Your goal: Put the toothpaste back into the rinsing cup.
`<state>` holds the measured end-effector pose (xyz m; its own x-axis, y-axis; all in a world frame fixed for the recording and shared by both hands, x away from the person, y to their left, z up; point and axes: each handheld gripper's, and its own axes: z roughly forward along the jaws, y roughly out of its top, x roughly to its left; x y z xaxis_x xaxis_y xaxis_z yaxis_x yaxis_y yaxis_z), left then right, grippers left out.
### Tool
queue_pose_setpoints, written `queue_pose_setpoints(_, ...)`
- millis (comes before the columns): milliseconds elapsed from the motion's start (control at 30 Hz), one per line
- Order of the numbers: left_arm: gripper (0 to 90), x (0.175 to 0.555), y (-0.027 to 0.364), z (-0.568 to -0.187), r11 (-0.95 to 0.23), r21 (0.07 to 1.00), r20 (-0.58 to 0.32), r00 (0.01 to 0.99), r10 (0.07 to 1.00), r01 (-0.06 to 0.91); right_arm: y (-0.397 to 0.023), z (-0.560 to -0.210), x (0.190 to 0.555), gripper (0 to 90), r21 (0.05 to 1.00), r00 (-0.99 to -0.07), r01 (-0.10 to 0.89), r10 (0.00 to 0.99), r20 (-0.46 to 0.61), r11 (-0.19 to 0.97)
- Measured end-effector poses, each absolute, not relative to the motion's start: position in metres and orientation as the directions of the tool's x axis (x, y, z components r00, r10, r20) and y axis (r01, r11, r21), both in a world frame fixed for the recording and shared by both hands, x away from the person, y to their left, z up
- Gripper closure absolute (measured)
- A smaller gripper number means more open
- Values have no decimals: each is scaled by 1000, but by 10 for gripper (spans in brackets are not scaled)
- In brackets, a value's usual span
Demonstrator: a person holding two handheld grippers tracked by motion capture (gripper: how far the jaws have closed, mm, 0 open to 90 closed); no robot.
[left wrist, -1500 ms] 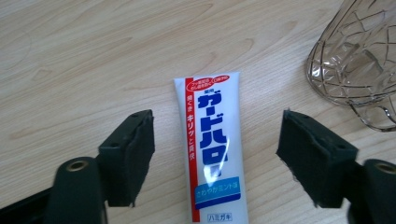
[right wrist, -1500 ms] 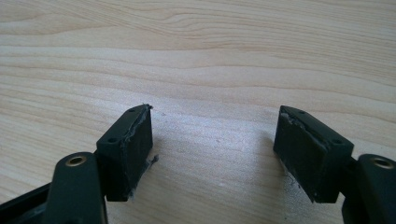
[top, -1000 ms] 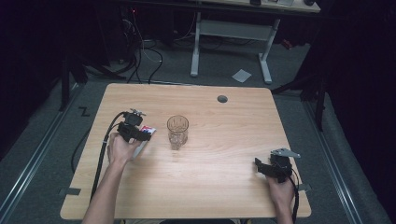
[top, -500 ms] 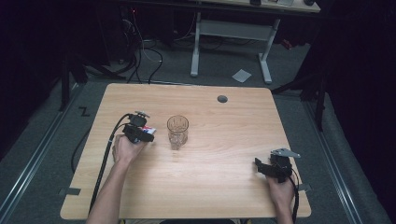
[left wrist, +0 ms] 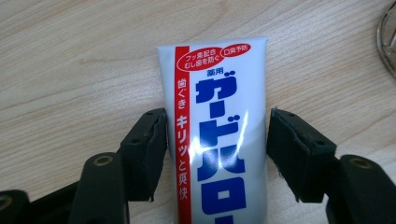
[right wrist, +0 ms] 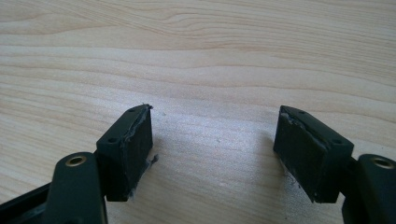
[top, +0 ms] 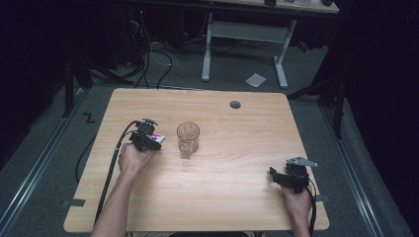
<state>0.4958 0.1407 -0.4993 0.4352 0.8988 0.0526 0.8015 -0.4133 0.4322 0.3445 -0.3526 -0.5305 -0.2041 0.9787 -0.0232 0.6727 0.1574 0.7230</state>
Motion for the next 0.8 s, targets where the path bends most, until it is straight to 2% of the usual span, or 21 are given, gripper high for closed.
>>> queue_pose_setpoints(333, 419, 500, 145, -503, -386, 414, 8, 420, 907, 824, -352, -530, 344, 279, 722, -200, 675, 980, -20, 153)
queue_pose_setpoints(500, 490, 500, 148, -501, -383, 417, -9, 425, 905, 825, -352, -530, 344, 279, 722, -201, 674, 979, -21, 154)
queue_pose_setpoints(633, 583, 499, 149, -498, -386, 424, -15, 432, 902, 820, -353, -530, 344, 278, 723, -204, 673, 979, -23, 157)
queue_pose_setpoints(800, 625, 496, 150, -495, -401, 428, -13, 449, 894, 810, -352, -530, 344, 278, 723, -203, 673, 979, -22, 156)
